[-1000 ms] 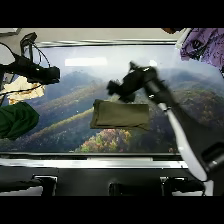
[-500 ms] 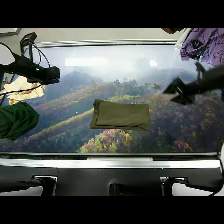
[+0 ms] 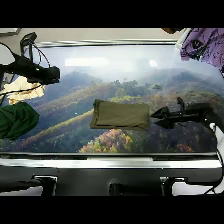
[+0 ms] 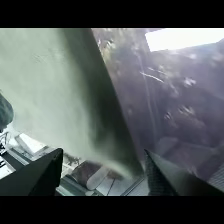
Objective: Fold the clothes and pants, and hang the long-sleeved shirts on hangers.
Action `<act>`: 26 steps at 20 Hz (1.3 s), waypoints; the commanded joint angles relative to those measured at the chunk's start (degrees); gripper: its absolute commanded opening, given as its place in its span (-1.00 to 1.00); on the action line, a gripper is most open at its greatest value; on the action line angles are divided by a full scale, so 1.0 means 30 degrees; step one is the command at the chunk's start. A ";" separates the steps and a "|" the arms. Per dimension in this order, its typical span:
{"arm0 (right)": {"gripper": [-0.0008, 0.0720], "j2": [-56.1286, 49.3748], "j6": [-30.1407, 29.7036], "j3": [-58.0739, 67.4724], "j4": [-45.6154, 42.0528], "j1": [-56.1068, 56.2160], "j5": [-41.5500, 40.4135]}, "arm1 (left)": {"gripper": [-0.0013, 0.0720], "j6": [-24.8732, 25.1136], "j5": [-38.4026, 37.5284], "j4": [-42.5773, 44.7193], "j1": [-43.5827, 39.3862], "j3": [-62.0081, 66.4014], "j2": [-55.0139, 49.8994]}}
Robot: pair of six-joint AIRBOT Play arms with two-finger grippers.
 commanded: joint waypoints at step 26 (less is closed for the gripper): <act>-0.91 -0.0350 1.1278 1.7216 -0.5923 -0.0262 0.2244 | -0.92 0.0051 -0.0036 -0.0109 0.0007 -0.0007 0.0007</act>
